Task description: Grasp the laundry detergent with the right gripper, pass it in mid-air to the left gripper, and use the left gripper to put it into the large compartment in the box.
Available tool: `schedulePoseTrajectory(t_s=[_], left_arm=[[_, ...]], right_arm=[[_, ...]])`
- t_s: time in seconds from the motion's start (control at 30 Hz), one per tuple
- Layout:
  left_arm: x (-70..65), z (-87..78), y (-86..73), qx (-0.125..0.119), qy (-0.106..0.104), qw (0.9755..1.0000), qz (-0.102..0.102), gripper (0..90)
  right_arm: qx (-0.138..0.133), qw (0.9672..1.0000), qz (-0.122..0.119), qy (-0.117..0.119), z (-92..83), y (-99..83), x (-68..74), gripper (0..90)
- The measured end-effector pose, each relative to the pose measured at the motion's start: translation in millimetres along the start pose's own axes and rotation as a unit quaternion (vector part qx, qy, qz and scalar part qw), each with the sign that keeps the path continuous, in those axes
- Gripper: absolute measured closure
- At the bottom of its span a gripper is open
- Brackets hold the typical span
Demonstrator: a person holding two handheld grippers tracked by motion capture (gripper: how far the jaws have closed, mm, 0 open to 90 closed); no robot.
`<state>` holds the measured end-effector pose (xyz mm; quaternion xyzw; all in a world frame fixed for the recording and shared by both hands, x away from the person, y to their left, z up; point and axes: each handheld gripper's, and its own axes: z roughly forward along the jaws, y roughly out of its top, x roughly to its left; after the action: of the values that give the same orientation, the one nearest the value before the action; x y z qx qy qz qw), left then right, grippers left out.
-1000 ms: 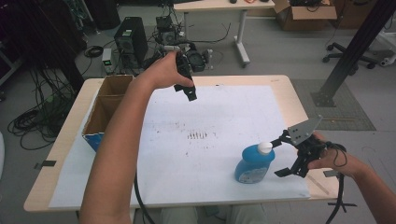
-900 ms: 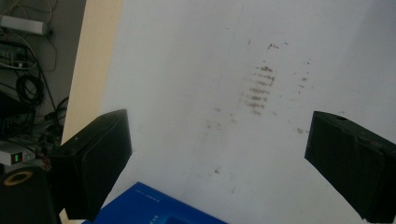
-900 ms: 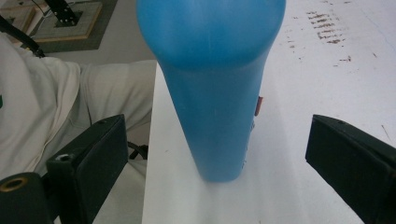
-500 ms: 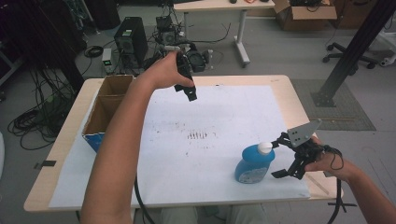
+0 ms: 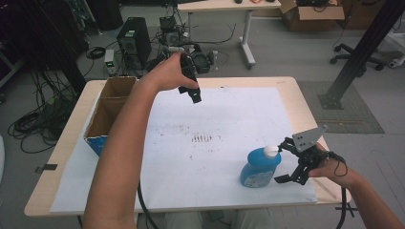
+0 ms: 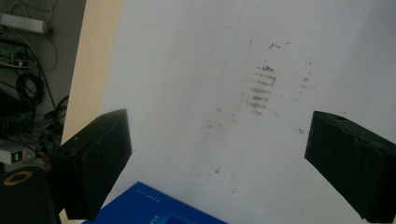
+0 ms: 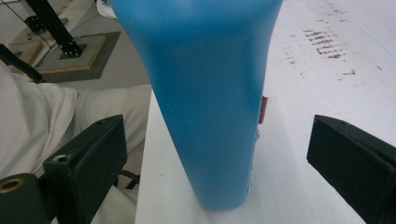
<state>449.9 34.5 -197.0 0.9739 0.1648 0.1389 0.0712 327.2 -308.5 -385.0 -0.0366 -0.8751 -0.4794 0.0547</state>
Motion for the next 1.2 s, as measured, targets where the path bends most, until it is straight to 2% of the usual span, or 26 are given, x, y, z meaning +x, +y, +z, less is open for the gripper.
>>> schedulePoseTrajectory(t_s=[1.2], left_arm=[[0.3, -1.2, -1.3, 0.0, 0.0, 1.0, 0.001, 7.7]], right_arm=[[-0.01, 0.9999, -0.006, -0.002, 32.3, 5.8, 2.3, 4.1]])
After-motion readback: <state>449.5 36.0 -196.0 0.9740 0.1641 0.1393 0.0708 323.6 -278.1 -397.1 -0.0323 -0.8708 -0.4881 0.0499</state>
